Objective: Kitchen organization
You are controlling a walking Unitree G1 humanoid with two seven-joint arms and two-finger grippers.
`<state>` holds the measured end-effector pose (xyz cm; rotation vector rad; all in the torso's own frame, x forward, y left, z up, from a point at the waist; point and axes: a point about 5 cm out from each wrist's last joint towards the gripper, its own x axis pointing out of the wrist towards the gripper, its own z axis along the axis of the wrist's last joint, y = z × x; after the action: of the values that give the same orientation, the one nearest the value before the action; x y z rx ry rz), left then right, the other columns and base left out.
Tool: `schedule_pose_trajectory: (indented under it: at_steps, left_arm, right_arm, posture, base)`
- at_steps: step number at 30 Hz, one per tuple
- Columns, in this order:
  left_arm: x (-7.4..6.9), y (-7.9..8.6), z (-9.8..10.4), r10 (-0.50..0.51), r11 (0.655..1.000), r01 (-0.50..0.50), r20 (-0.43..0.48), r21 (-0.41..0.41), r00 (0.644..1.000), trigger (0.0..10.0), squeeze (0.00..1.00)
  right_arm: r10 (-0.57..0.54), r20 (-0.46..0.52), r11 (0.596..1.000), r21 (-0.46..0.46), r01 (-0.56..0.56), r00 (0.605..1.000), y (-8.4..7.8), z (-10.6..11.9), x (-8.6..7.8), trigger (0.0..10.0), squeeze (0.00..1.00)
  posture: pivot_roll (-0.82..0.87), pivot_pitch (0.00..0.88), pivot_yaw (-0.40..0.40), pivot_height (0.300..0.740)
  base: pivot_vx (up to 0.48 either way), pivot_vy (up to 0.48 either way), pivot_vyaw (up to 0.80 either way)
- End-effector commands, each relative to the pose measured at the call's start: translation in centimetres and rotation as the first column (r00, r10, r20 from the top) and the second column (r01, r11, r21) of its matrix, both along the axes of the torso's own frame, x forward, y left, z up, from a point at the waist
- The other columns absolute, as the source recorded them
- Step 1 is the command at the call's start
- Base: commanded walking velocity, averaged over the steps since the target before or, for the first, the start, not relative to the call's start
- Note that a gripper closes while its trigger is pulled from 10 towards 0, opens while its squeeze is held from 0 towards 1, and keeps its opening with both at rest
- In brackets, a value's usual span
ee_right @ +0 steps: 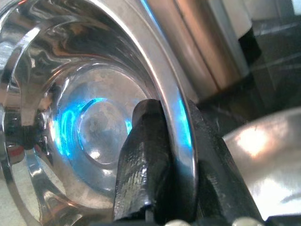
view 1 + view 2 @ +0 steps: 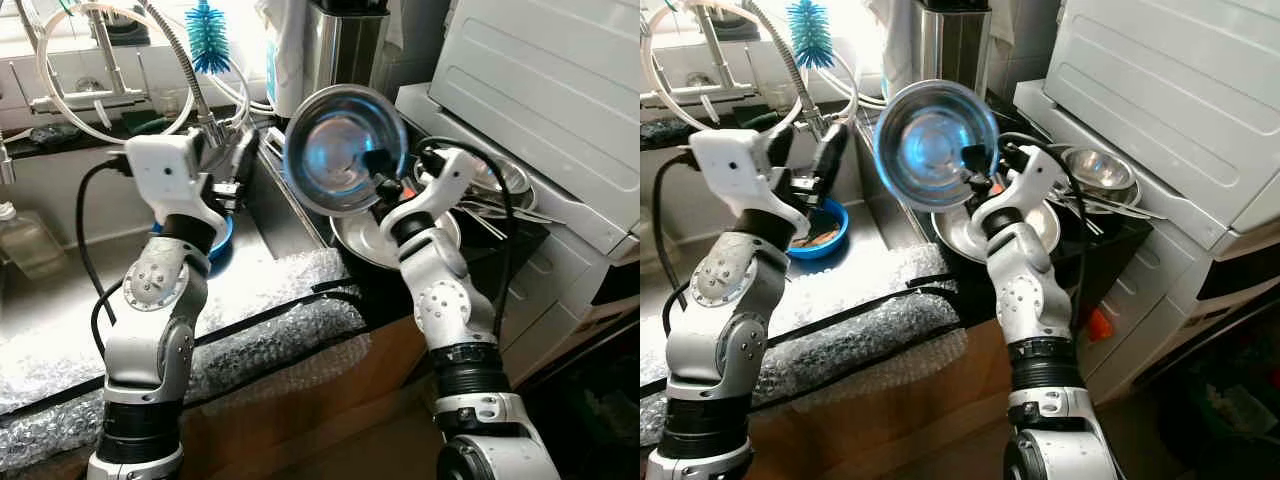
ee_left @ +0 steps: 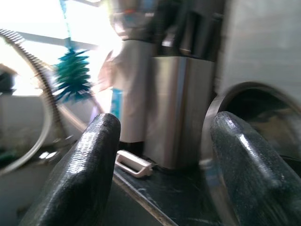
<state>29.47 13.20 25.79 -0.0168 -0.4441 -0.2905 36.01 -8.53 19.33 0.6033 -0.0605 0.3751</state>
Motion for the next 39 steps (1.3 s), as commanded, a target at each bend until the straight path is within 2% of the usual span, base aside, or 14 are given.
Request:
schedule_pose_trajectory:
  at_steps: [1,2,6,8,15,22,30,39]
  left_arm:
    - [-0.5,-1.0,-0.1,-0.039,0.996,0.038,0.018,0.079,0.999,10.0,0.00]
    - [-0.7,-1.5,-0.2,-0.050,0.991,0.046,0.025,0.124,0.998,10.0,0.00]
    - [-0.7,-1.7,-0.3,-0.047,0.988,0.041,0.034,0.148,0.998,10.0,0.00]
    - [-0.7,-2.0,-0.6,-0.048,0.981,0.041,0.035,0.191,0.998,10.0,0.00]
    - [-0.6,-2.0,-0.8,-0.027,0.973,0.017,0.040,0.229,0.999,10.0,0.00]
    - [-0.4,-2.5,-1.1,-0.016,0.973,0.008,0.033,0.229,0.999,10.0,0.00]
    - [0.1,-2.9,-1.4,0.013,0.987,-0.014,0.005,0.158,1.000,10.0,0.00]
    - [0.3,-3.0,-1.5,0.036,0.987,-0.035,0.000,0.155,0.999,10.0,0.00]
  right_arm:
    - [0.003,0.000,1.000,-0.020,-0.003,1.000,0.1,-0.2,-0.1,10.0,0.00]
    - [0.002,0.000,1.000,-0.017,-0.002,1.000,0.2,-0.3,-0.1,10.0,0.00]
    - [0.004,0.005,1.000,-0.025,-0.004,1.000,0.4,-0.3,-0.2,10.0,0.00]
    - [0.009,0.011,1.000,-0.027,-0.008,1.000,0.5,-0.3,-0.3,10.0,0.00]
    - [0.014,0.027,1.000,-0.028,-0.013,1.000,0.4,-0.1,-0.4,10.0,0.00]
    - [0.030,0.047,0.999,-0.016,-0.030,0.998,0.5,0.3,-0.5,10.0,0.00]
    - [0.063,0.070,0.998,-0.008,-0.063,0.996,0.9,0.6,-0.7,10.0,0.00]
    - [0.109,0.094,0.994,-0.008,-0.109,0.990,1.4,0.9,-1.0,10.0,0.00]
  posture:
    - [0.02,0.000,-0.103,0.740]
    - [0.02,0.000,-0.102,0.740]
    - [0.02,0.000,-0.100,0.740]
    - [0.01,0.000,-0.099,0.740]
    - [0.01,0.000,-0.097,0.740]
    - [0.01,0.000,-0.098,0.740]
    - [0.01,0.000,-0.098,0.740]
    - [0.01,0.000,-0.099,0.740]
  base:
    - [0.000,0.000,0.00]
    - [0.000,0.000,0.00]
    - [0.000,0.000,0.00]
    - [0.000,0.000,0.00]
    - [0.000,0.000,0.00]
    - [0.000,0.000,0.00]
    - [0.000,0.000,0.00]
    - [0.000,0.000,0.00]
